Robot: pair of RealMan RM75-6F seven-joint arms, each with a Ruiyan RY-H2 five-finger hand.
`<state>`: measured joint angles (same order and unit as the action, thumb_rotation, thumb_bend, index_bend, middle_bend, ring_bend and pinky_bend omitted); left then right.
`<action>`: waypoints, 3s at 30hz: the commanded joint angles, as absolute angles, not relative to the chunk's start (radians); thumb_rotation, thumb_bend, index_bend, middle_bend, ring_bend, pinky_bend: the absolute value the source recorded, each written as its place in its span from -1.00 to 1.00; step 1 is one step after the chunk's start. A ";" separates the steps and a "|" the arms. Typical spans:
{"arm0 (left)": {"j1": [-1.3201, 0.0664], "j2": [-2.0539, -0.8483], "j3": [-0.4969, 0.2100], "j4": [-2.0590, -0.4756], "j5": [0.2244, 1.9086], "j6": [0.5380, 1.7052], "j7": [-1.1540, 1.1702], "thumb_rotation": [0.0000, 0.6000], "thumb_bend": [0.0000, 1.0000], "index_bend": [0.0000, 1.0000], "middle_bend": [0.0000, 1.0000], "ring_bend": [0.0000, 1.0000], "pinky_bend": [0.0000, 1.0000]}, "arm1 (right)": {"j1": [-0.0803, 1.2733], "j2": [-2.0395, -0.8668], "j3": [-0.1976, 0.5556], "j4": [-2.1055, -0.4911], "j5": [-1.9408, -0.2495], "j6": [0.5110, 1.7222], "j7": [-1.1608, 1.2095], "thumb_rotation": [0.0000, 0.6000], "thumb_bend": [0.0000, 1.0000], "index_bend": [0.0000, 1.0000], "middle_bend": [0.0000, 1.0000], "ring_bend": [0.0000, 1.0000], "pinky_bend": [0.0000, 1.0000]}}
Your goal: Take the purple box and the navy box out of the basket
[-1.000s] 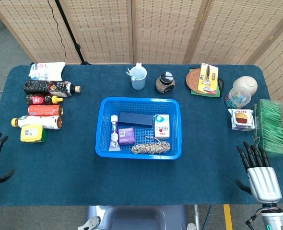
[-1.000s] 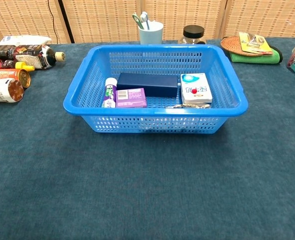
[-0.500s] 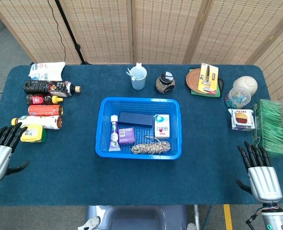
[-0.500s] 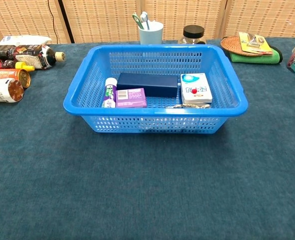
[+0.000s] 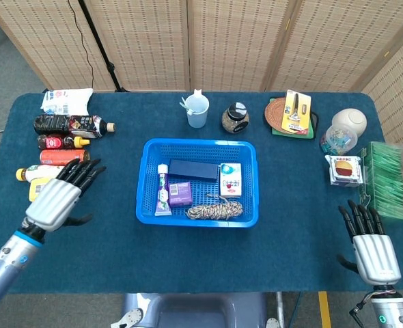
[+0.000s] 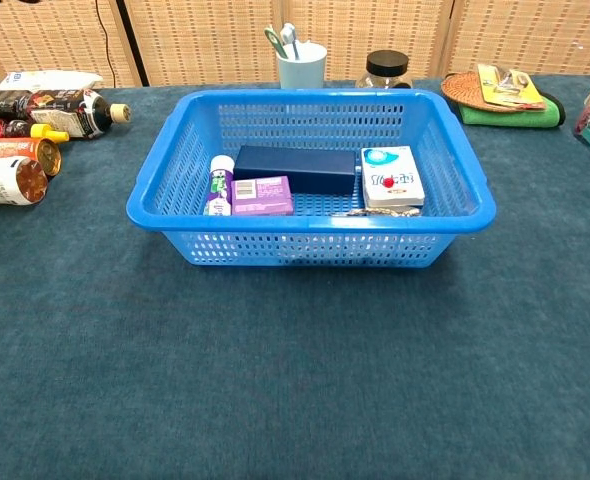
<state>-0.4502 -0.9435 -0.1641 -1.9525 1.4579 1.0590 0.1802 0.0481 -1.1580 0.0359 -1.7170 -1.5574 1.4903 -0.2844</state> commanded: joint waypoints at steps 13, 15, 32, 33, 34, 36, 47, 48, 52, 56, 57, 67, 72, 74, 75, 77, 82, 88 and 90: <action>-0.874 -1.286 -0.274 -1.876 0.876 0.877 0.685 1.00 -0.70 -1.00 -1.00 -1.00 -1.00 | 0.074 -1.164 0.071 -1.690 -1.471 1.441 -0.267 1.00 -1.00 -1.00 -1.00 -1.00 -1.00; -0.929 -1.333 -0.265 -1.851 0.787 0.884 0.750 1.00 -0.70 -1.00 -1.00 -1.00 -1.00 | 0.079 -1.165 0.079 -1.685 -1.449 1.428 -0.262 1.00 -1.00 -1.00 -1.00 -1.00 -1.00; -1.172 -1.607 -0.241 -1.642 0.460 0.960 0.898 1.00 -0.70 -1.00 -1.00 -1.00 -0.95 | 0.098 -1.164 0.088 -1.671 -1.405 1.398 -0.250 1.00 -1.00 -1.00 -1.00 -1.00 -1.00; -1.176 -1.614 -0.242 -1.634 0.455 0.967 0.895 1.00 -0.70 -1.00 -1.00 -1.00 -0.91 | 0.098 -1.164 0.089 -1.671 -1.403 1.398 -0.249 1.00 -1.00 -1.00 -1.00 -1.00 -1.00; -1.178 -1.618 -0.242 -1.629 0.454 0.972 0.894 1.00 -0.70 -1.00 -1.00 -1.00 -0.89 | 0.099 -1.164 0.089 -1.671 -1.403 1.398 -0.248 1.00 -1.00 -1.00 -1.00 -1.00 -1.00; -1.184 -1.628 -0.237 -1.618 0.448 0.984 0.894 1.00 -0.70 -1.00 -1.00 -0.97 -0.84 | 0.100 -1.163 0.088 -1.671 -1.401 1.397 -0.247 1.00 -1.00 -1.00 -1.00 -1.00 -1.00; -1.210 -1.674 -0.219 -1.586 0.389 1.029 0.912 1.00 -0.70 -0.92 -0.73 -0.59 -0.51 | 0.103 -1.163 0.083 -1.674 -1.400 1.395 -0.248 1.00 -1.00 -1.00 -1.00 -1.00 -1.00; -1.213 -1.681 -0.218 -1.582 0.385 1.036 0.914 1.00 -0.70 -0.89 -0.71 -0.58 -0.50 | 0.104 -1.163 0.082 -1.674 -1.400 1.395 -0.248 1.00 -1.00 -1.00 -1.00 -1.00 -1.00; -1.219 -1.704 -0.215 -1.569 0.376 1.056 0.923 1.00 -0.70 -0.75 -0.59 -0.49 -0.42 | 0.105 -1.163 0.080 -1.675 -1.399 1.394 -0.249 1.00 -1.00 -1.00 -1.00 -1.00 -1.00; -1.219 -1.722 -0.214 -1.557 0.371 1.072 0.922 1.00 -0.65 -0.59 -0.45 -0.44 -0.41 | 0.106 -1.163 0.080 -1.675 -1.399 1.394 -0.247 1.00 -1.00 -1.00 -1.00 -1.00 -1.00; -1.218 -1.725 -0.214 -1.554 0.373 1.074 0.920 1.00 -0.63 -0.58 -0.44 -0.43 -0.40 | 0.106 -1.162 0.080 -1.675 -1.398 1.395 -0.248 1.00 -1.00 -1.00 -1.00 -1.00 -1.00; -1.206 -1.745 -0.204 -1.513 0.377 1.059 0.906 1.00 -0.63 -0.57 -0.42 -0.42 -0.40 | 0.109 -1.163 0.076 -1.676 -1.399 1.393 -0.248 1.00 -1.00 -1.00 -1.00 -1.00 -1.00; -1.210 -1.757 -0.205 -1.506 0.371 1.046 0.912 1.00 -0.62 -0.56 -0.42 -0.42 -0.39 | 0.110 -1.162 0.076 -1.677 -1.395 1.393 -0.250 1.00 -1.00 -1.00 -1.00 -1.00 -1.00; -1.212 -1.758 -0.204 -1.511 0.371 1.048 0.917 1.00 -0.62 -0.56 -0.42 -0.42 -0.39 | 0.110 -1.162 0.076 -1.678 -1.395 1.394 -0.249 1.00 -1.00 -1.00 -1.00 -1.00 -1.00; -1.212 -1.759 -0.204 -1.513 0.372 1.048 0.917 1.00 -0.62 -0.56 -0.42 -0.42 -0.39 | 0.110 -1.161 0.076 -1.677 -1.395 1.394 -0.249 1.00 -1.00 -1.00 -1.00 -1.00 -1.00; -1.212 -1.760 -0.204 -1.515 0.372 1.049 0.918 1.00 -0.62 -0.56 -0.42 -0.42 -0.39 | 0.110 -1.162 0.075 -1.678 -1.395 1.395 -0.249 1.00 -1.00 -1.00 -1.00 -1.00 -1.00; -1.215 -1.765 -0.205 -1.521 0.374 1.048 0.922 1.00 -0.62 -0.56 -0.42 -0.42 -0.39 | 0.111 -1.161 0.074 -1.679 -1.395 1.395 -0.249 1.00 -1.00 -1.00 -1.00 -1.00 -1.00; -1.217 -1.770 -0.201 -1.522 0.384 1.057 0.928 1.00 -0.60 -0.51 -0.38 -0.37 -0.30 | 0.112 -1.160 0.073 -1.679 -1.394 1.394 -0.250 1.00 -1.00 -1.00 -1.00 -1.00 -1.00; -1.218 -1.776 -0.199 -1.514 0.384 1.065 0.935 1.00 -0.57 -0.46 -0.34 -0.33 -0.19 | 0.112 -1.161 0.073 -1.679 -1.393 1.394 -0.252 1.00 -1.00 -1.00 -1.00 -1.00 -1.00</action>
<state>-1.2174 -1.7739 -0.1997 -1.5165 0.3835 1.0634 0.9329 0.1122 -1.1607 0.0727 -1.6791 -1.3929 1.3941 -0.2516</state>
